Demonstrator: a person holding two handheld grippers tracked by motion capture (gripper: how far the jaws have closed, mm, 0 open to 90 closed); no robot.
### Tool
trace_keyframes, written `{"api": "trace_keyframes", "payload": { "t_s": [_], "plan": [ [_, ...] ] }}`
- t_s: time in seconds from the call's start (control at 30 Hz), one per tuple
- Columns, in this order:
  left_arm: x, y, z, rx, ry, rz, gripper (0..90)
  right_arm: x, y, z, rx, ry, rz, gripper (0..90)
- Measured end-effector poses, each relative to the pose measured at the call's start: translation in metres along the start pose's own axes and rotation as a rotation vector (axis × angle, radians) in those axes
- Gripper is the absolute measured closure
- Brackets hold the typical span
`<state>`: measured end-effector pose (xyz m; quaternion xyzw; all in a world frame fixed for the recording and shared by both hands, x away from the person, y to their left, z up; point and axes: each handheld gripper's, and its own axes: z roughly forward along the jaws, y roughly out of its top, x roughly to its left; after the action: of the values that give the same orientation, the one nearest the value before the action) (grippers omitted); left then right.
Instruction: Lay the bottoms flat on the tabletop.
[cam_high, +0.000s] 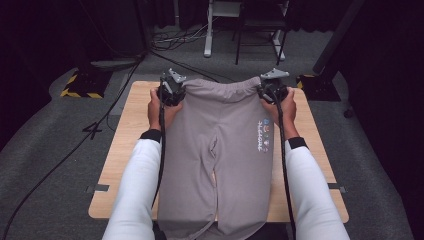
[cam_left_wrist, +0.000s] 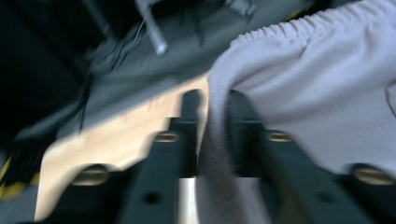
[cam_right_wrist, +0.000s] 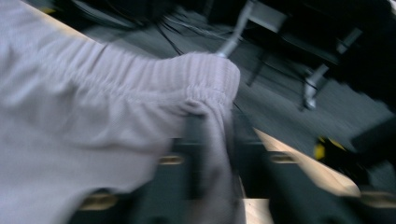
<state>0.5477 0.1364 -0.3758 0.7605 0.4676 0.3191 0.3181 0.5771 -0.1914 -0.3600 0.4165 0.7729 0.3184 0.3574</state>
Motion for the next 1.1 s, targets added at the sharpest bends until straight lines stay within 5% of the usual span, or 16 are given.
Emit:
{"api": "trace_keyframes", "payload": {
  "t_s": [0.07,0.13,0.2,0.33,0.37,0.4,0.43,0.53,0.57,0.63,0.73,0.83,0.9,1.03,1.1],
  "plan": [
    [-0.008,-0.013,0.013,0.081,-0.048,-0.014,52.3,0.009,-0.004,0.014,0.107,-0.005,-0.049,50.2],
    [-0.014,-0.025,0.018,0.112,-0.079,0.013,42.9,0.015,-0.012,0.019,0.153,0.010,-0.072,49.0],
    [-0.019,-0.039,0.021,0.153,-0.126,0.012,37.5,0.019,-0.025,0.020,0.153,0.038,-0.087,45.0],
    [-0.032,-0.068,0.014,0.225,-0.230,0.093,26.9,0.023,-0.053,0.006,0.120,0.163,-0.062,41.2],
    [-0.035,-0.078,0.008,0.216,-0.277,0.090,23.1,0.027,-0.061,0.000,0.107,0.194,-0.058,41.3],
    [-0.039,-0.086,0.003,0.220,-0.313,0.104,23.7,0.038,-0.079,-0.015,0.094,0.280,-0.076,40.9],
    [-0.044,-0.095,-0.005,0.220,-0.326,0.135,23.7,0.038,-0.079,-0.015,0.094,0.280,-0.076,40.9],
    [-0.062,-0.121,-0.032,0.192,-0.401,0.194,22.5,0.058,-0.111,-0.040,0.086,0.418,-0.118,40.3],
    [-0.067,-0.129,-0.042,0.182,-0.435,0.198,22.2,0.065,-0.122,-0.047,0.095,0.423,-0.139,39.3],
    [-0.081,-0.146,-0.060,0.176,-0.453,0.208,22.2,0.077,-0.142,-0.064,0.100,0.505,-0.170,37.5],
    [-0.098,-0.168,-0.084,0.153,-0.485,0.226,21.6,0.094,-0.169,-0.094,0.099,0.567,-0.209,35.4],
    [-0.112,-0.186,-0.097,0.158,-0.508,0.246,20.4,0.102,-0.185,-0.111,0.110,0.578,-0.225,34.5],
    [-0.118,-0.195,-0.101,0.188,-0.522,0.269,20.1,0.104,-0.194,-0.116,0.148,0.535,-0.246,36.3],
    [-0.113,-0.205,-0.106,0.187,-0.525,0.235,18.9,0.092,-0.202,-0.117,0.213,0.444,-0.200,36.3],
    [-0.107,-0.210,-0.108,0.170,-0.530,0.229,18.1,0.082,-0.208,-0.116,0.218,0.459,-0.136,36.1]
  ]
}}
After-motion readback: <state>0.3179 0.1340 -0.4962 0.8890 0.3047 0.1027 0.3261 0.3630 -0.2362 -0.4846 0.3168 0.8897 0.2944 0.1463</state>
